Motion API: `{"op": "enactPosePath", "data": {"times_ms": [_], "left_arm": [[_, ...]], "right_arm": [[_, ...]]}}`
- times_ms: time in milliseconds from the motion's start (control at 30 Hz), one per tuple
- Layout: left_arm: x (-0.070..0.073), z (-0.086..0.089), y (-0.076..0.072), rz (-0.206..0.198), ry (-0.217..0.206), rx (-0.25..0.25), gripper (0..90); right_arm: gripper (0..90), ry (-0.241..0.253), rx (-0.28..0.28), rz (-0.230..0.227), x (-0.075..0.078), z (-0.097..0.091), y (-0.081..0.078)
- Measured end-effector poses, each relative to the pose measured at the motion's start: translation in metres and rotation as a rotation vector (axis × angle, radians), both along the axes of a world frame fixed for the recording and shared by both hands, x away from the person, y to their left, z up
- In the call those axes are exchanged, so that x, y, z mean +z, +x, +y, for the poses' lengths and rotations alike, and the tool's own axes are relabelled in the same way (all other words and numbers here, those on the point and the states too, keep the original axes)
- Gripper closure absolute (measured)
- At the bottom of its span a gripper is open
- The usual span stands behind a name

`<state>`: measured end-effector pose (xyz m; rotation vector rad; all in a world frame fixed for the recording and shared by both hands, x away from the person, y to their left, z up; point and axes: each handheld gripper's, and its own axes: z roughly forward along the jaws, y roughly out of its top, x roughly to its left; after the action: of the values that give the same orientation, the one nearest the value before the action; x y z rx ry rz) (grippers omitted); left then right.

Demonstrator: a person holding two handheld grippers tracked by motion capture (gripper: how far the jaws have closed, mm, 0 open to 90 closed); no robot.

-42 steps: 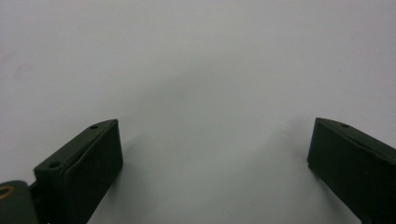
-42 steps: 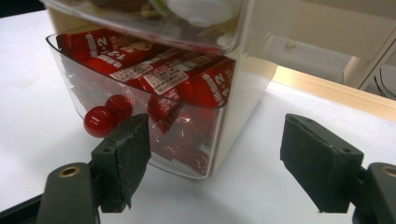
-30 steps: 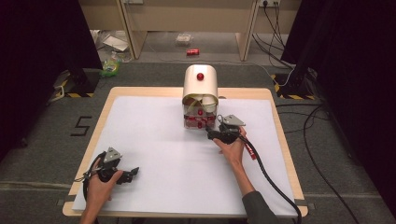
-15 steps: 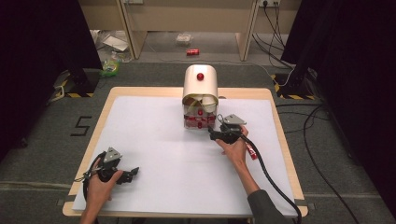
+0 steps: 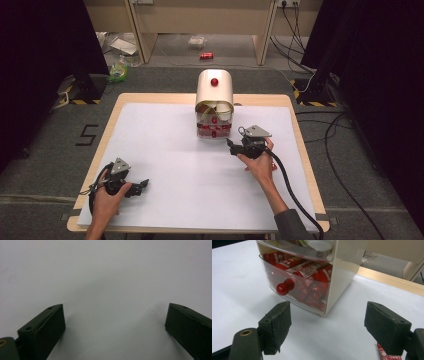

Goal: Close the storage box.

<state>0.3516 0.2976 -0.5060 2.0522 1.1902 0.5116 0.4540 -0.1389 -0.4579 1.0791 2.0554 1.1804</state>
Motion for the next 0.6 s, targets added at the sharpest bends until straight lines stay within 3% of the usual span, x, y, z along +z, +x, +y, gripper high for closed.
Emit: {"op": "enactPosePath", "data": {"times_ms": [600], "left_arm": [[0.000,0.000,0.000,-0.002,0.000,-0.001,2.5]], "right_arm": [[21.9,0.002,0.022,0.008,0.007,-0.020,-0.032]]}}
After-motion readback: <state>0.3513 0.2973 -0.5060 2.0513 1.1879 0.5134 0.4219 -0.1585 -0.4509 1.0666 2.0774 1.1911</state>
